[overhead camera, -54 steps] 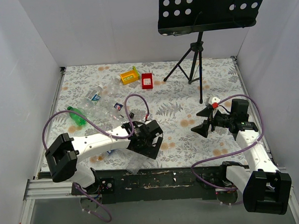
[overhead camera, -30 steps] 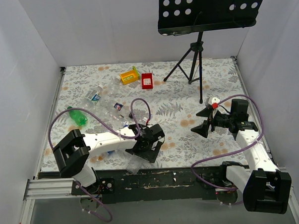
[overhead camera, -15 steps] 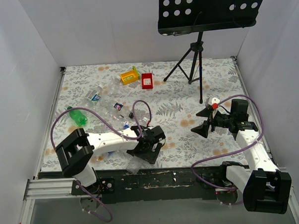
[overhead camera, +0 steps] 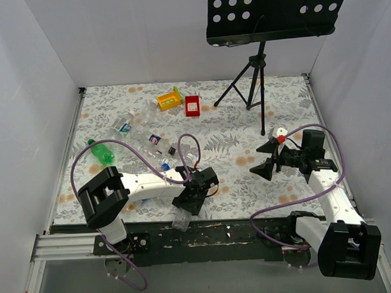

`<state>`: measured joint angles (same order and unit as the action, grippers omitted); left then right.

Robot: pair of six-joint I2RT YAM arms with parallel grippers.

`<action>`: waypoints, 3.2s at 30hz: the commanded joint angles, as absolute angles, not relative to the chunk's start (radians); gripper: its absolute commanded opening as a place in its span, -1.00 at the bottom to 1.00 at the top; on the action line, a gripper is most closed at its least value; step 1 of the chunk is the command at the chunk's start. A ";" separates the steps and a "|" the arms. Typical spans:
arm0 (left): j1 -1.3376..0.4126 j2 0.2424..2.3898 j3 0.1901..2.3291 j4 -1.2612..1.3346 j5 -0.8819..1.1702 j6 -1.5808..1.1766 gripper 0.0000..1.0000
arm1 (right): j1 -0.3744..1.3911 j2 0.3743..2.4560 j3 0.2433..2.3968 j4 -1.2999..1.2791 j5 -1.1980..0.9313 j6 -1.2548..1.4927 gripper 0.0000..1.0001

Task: Unscrew the bottle caps
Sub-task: Pick up the plastic bottle at the center of the board, then unscrew the bottle cap from the plastic bottle.

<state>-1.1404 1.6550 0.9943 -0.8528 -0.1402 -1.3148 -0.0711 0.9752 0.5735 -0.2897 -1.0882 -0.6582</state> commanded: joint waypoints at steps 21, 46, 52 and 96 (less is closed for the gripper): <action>-1.161 1.506 1.022 -0.577 0.049 -1.005 -0.51 | -0.075 0.948 0.592 -0.308 -1.126 -0.683 0.96; -1.146 1.356 1.031 -0.437 0.063 -0.674 -0.65 | -0.075 1.117 1.038 -1.032 -1.101 -0.950 0.94; -1.146 1.296 0.979 -0.400 0.101 -0.615 -0.67 | -0.069 1.164 1.040 -1.084 -1.166 -0.959 0.92; -0.974 1.410 1.009 -0.397 0.342 -0.575 -0.73 | 0.219 1.270 1.103 -1.011 -1.098 -0.997 0.71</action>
<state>-0.9737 1.4048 0.9749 -0.3874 0.3401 -0.5735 0.2165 1.3014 1.1133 -1.0313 -1.0645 -0.9485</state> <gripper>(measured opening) 0.490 0.853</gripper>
